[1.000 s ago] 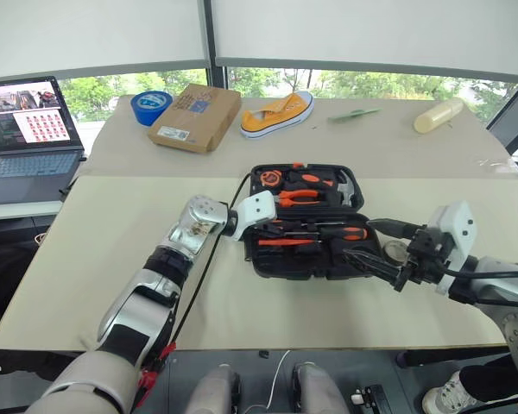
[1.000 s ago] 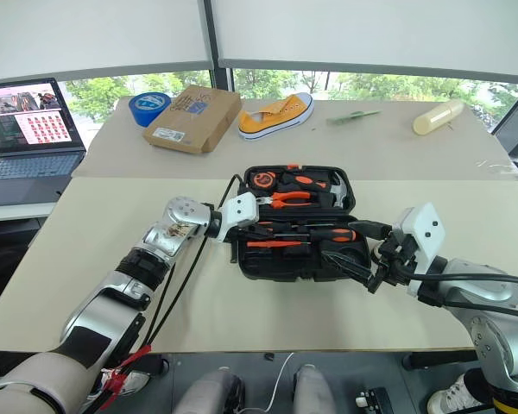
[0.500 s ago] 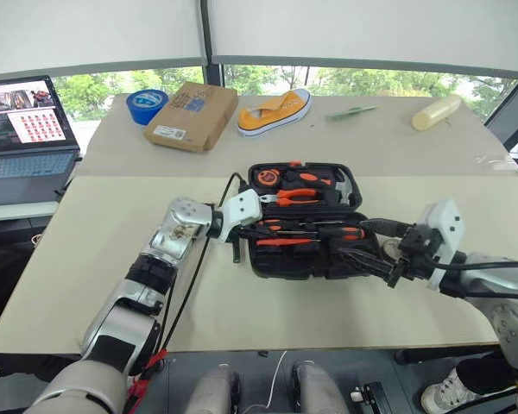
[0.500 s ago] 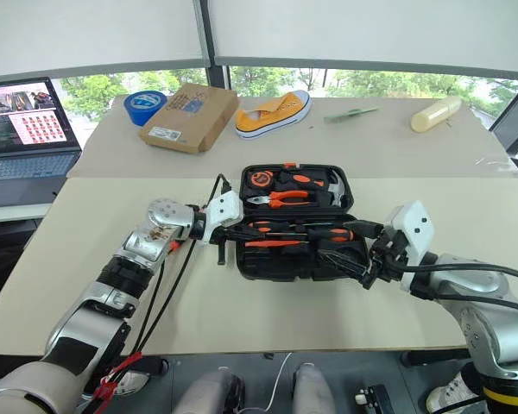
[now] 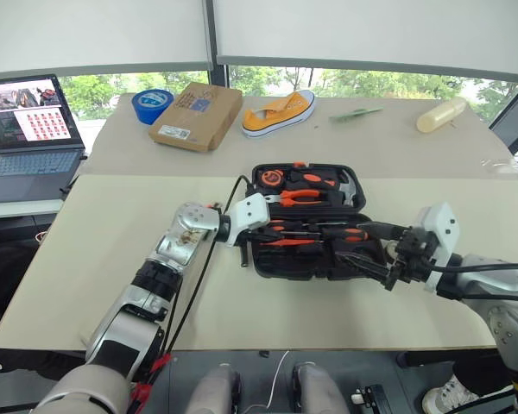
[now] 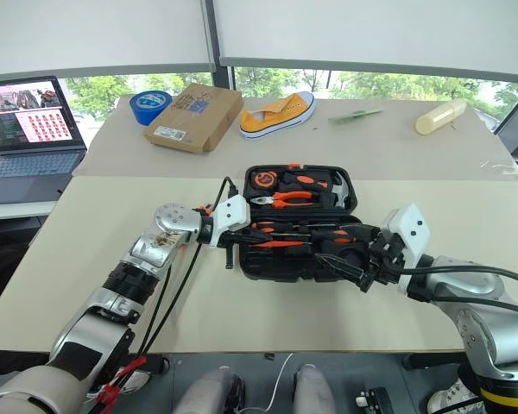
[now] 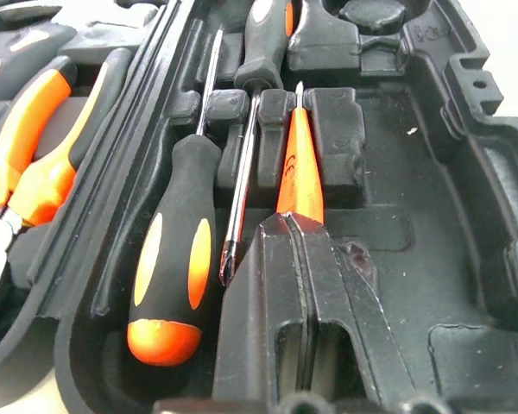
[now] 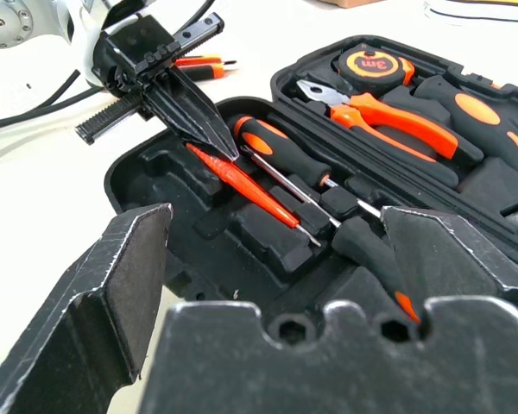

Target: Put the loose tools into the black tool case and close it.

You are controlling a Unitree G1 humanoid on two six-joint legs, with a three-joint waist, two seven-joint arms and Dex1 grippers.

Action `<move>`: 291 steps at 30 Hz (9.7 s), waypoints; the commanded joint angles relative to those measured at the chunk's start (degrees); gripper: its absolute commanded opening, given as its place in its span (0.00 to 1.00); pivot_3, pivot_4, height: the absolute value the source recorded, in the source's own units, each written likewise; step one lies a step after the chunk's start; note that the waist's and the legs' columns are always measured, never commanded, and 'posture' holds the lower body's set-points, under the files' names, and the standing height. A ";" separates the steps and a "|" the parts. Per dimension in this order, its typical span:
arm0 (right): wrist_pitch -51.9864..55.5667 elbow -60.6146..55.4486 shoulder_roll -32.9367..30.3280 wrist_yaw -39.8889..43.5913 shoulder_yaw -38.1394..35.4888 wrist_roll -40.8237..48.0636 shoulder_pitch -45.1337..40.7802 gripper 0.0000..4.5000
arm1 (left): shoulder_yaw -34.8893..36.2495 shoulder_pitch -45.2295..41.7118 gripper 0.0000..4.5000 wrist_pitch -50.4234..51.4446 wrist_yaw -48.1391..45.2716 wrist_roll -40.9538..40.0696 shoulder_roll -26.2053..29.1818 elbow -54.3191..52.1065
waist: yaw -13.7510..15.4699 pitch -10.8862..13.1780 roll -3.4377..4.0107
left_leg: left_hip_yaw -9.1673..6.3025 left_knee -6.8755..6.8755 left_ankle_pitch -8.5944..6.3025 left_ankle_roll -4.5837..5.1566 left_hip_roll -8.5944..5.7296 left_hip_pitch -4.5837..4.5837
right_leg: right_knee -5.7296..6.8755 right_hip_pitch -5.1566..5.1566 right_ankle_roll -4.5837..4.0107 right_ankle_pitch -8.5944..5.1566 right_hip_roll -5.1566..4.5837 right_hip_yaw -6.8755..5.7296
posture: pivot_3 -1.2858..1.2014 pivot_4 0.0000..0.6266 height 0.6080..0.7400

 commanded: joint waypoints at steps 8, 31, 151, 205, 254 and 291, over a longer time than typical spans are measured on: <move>-1.18 -0.89 0.36 -0.46 -1.21 0.03 -0.46 1.00 | -2.86 4.96 0.00 -1.30 -0.13 3.25 3.02 0.34 | -0.02 -0.02 0.02 | 0.00 0.00 -0.01 0.01 0.01 0.08 | -0.01 0.02 0.00 0.00 0.00 0.02 | 0.52 0.24 0.96; -1.02 -0.47 1.07 -0.52 -0.75 -0.55 -0.92 1.00 | -5.11 4.29 0.00 2.67 -0.80 4.93 4.13 3.95 | 0.09 -0.36 0.04 | 0.00 0.00 -0.01 0.01 0.00 0.33 | -0.04 0.24 0.00 0.00 -0.04 0.02 | 0.52 0.24 0.96; -0.09 -3.38 1.32 -0.32 1.08 0.98 -2.98 1.00 | 7.93 1.69 0.15 15.22 -0.67 -7.99 4.07 -9.77 | -0.69 -1.27 0.02 | -0.08 -0.73 0.04 -0.09 0.00 0.10 | -0.49 -0.15 -0.10 -0.13 0.03 0.01 | 0.52 0.24 0.96; 1.08 -4.01 -4.50 7.33 -3.31 1.71 -0.78 1.00 | 7.04 -2.00 0.39 22.20 -1.21 -10.58 21.39 -22.66 | 1.13 -0.90 -0.15 | -0.30 -0.65 0.43 -0.76 -0.16 -0.47 | 0.06 -0.75 -0.19 -0.13 -0.06 -0.13 | 0.52 0.24 0.96; -0.72 -4.91 0.11 -1.26 -6.13 -1.37 6.94 1.00 | -10.06 -10.32 0.39 21.97 -9.10 -0.29 4.03 -13.39 | 0.09 -0.88 -0.16 | -0.25 -0.56 0.12 -0.19 -0.13 -0.16 | 0.00 -0.40 -0.11 -0.14 0.07 0.02 | 0.52 0.24 0.96; 0.29 -4.37 -0.51 -1.86 -15.17 -0.95 15.48 1.00 | 1.78 -6.42 0.12 13.67 -5.84 -6.27 -0.08 -11.57 | 0.37 -0.90 -0.13 | -0.28 -0.51 0.07 -0.09 -0.12 -0.01 | 0.01 -0.18 -0.09 -0.15 0.01 0.00 | 0.52 0.24 0.96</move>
